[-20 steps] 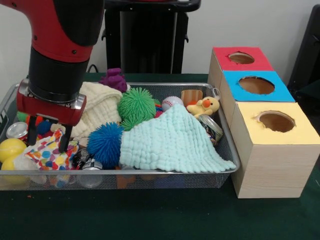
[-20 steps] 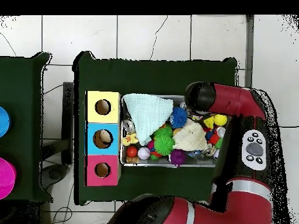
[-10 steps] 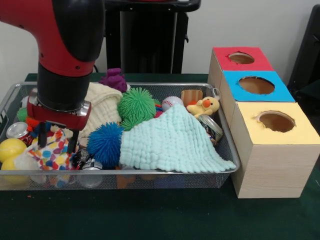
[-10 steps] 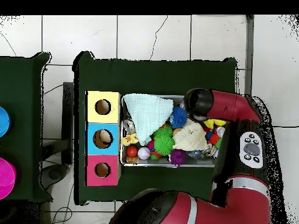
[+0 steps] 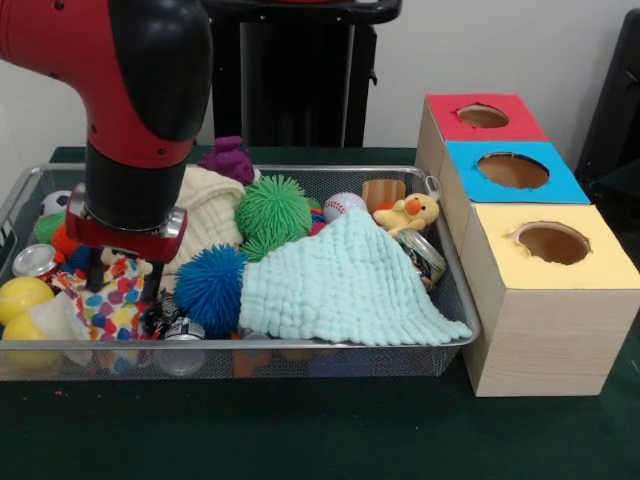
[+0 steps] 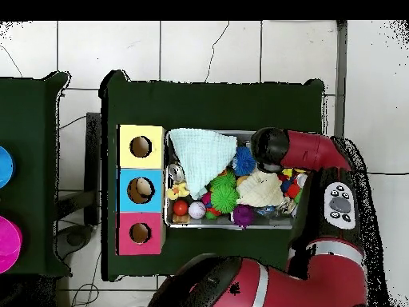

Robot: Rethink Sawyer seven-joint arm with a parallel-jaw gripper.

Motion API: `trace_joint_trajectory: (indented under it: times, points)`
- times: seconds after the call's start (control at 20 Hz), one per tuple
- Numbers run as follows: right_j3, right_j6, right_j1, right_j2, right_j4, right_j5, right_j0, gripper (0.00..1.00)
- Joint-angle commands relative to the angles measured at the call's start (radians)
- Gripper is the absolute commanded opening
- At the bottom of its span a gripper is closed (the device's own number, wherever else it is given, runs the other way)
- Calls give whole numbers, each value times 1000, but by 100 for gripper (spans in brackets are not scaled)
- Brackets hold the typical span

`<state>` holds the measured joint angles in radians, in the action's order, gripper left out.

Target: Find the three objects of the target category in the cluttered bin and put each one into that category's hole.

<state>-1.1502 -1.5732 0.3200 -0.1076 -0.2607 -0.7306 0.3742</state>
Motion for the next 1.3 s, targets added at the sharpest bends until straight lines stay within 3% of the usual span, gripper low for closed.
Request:
trace_joint_trajectory:
  times: [0.05, 0.2, 0.25, 0.4, 0.7, 0.85, 1.05, 1.3]
  points:
    - [-32, -163, -64, 16, -15, 89, -5, 100]
    - [-46, -126, -59, 53, -37, 251, 20, 100]
    - [-54, -108, -56, 67, -44, 311, 29, 0]
    - [-91, -88, -38, 97, -72, 439, 48, 0]
    - [-188, -132, 30, 74, -47, 524, 22, 0]
    - [-263, -131, 113, 74, -29, 492, 0, 0]
    - [-362, -92, 236, 133, 35, 356, 11, 0]
    - [-392, -69, 312, 164, 94, 205, 1, 0]
